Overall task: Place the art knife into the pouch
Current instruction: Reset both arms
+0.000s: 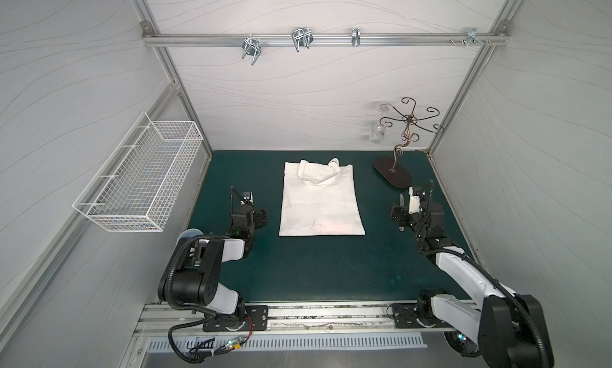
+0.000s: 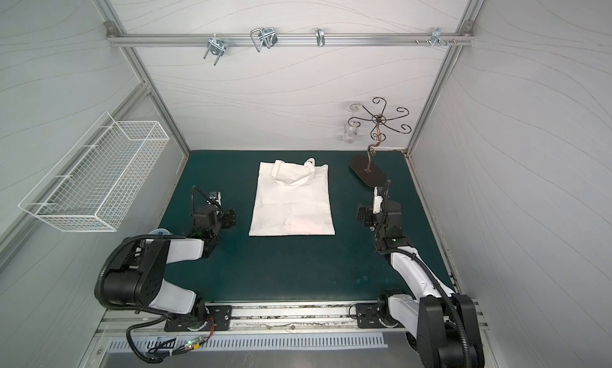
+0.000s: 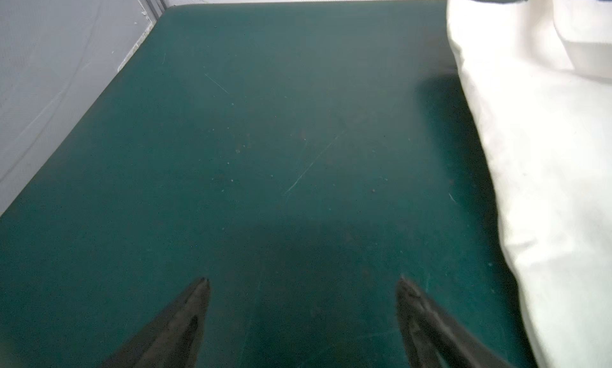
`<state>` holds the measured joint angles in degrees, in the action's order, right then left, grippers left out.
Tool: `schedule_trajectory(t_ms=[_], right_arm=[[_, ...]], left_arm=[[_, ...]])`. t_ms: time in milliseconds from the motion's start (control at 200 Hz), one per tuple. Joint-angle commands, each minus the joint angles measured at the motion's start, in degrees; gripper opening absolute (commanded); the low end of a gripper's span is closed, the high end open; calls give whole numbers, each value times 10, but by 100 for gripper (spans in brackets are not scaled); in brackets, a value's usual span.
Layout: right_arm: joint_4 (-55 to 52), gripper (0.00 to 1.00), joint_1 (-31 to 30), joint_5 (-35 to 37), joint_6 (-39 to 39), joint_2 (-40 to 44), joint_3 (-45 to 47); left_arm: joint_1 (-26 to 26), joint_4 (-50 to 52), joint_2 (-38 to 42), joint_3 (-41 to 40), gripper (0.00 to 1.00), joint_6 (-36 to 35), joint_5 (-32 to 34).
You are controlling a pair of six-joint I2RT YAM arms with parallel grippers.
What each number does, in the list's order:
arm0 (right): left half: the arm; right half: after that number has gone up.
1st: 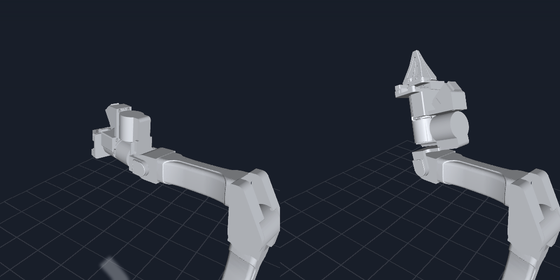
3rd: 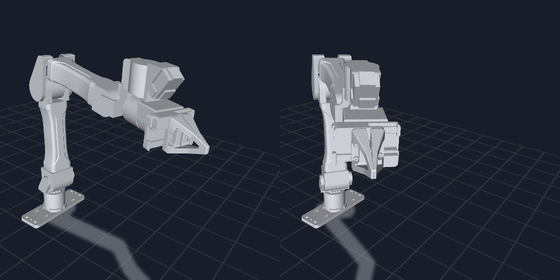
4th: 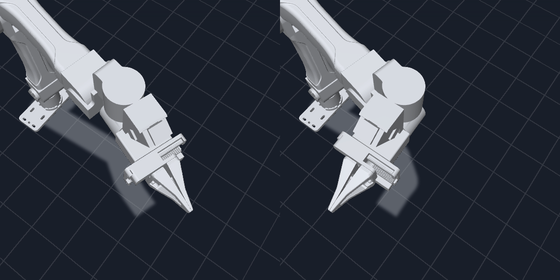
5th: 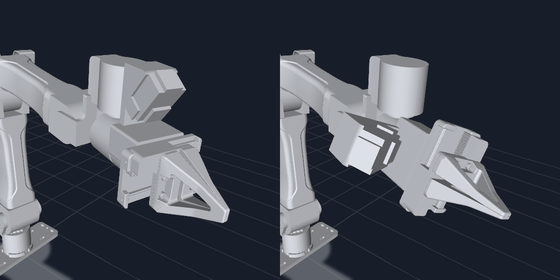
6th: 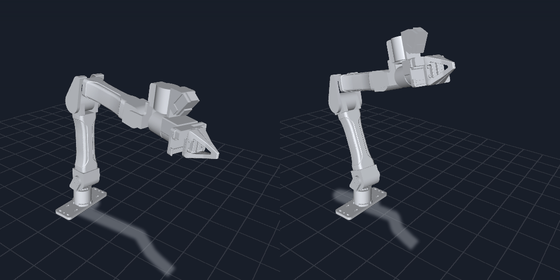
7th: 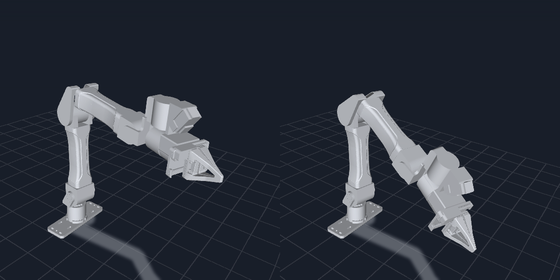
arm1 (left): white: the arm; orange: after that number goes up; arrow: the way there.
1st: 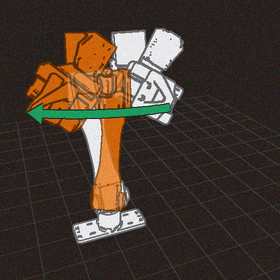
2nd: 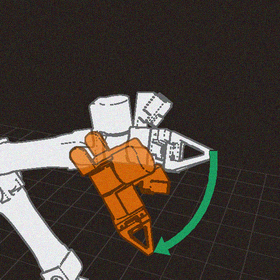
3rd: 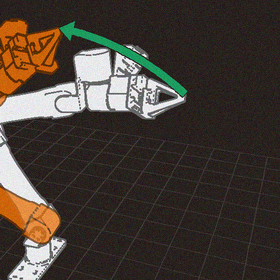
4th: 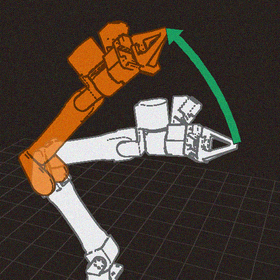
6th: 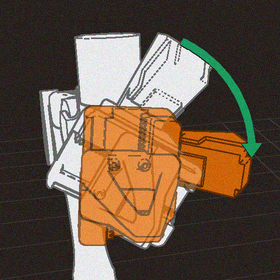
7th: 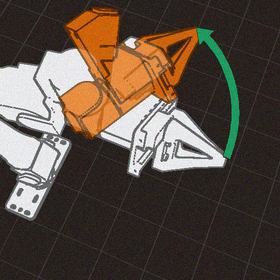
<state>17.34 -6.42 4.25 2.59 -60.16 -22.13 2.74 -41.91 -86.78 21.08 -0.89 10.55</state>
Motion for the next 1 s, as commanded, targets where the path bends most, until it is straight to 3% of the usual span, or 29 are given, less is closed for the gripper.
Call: schedule_trajectory(t_ms=[0,140,260,310,380,460,515,560,580,620,995], right_arm=[[186,99,21,-1,-18,1,55],[373,99,37,-3,3,-111,102],[476,99,31,-48,-23,-208,112],[504,99,29,-4,-4,-246,116],[627,99,40,52,27,-340,125],[453,99,54,-13,25,-283,78],[385,99,54,-58,4,-299,24],[285,99,50,-138,-27,-311,-36],[241,99,34,-121,-43,-308,-56],[274,99,17,-76,-48,-310,-45],[281,99,29,-94,-40,-305,-38]], left_arm=[[-7,-129,-20,-6,98,-7,-23],[-12,-90,-22,16,99,8,-3],[-20,-65,-25,30,99,21,1],[-25,-60,-26,33,99,25,-3],[-31,-53,-26,36,99,31,-10],[-32,-53,-27,38,99,31,-9],[-32,-51,-27,38,99,32,-10],[-32,-50,-27,38,99,32,-11],[-32,-50,-27,37,99,32,-11],[-32,-51,-28,38,99,31,-10],[-32,-48,-25,37,99,32,-11]])
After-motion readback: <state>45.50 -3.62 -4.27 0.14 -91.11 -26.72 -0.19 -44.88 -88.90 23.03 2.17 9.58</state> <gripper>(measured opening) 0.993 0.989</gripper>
